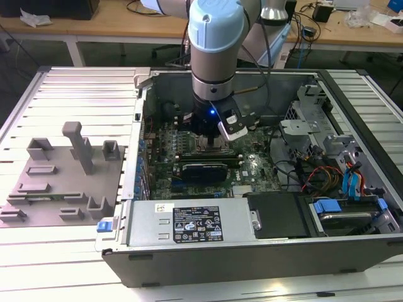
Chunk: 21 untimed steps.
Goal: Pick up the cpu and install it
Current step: 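Install the second cpu locking lever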
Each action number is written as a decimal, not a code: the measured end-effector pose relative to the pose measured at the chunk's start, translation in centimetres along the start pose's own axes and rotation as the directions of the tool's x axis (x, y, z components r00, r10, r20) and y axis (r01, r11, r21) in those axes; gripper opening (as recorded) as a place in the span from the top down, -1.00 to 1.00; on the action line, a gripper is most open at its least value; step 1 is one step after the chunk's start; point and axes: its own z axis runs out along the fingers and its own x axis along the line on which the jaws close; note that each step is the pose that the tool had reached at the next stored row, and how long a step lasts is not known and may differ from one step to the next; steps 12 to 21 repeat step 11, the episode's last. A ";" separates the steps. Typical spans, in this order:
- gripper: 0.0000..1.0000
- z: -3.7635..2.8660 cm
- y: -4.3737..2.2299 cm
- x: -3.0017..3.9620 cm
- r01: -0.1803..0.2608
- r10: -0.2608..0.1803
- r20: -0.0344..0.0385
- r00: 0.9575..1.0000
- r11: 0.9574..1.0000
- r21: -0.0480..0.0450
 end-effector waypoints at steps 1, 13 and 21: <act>0.79 -0.14 0.10 -0.03 0.000 0.000 0.000 1.000 1.000 0.001; 0.79 -1.30 0.44 -0.19 0.001 -0.001 0.001 1.000 1.000 0.008; 0.79 -1.30 0.44 -0.19 0.001 -0.001 0.001 1.000 1.000 0.008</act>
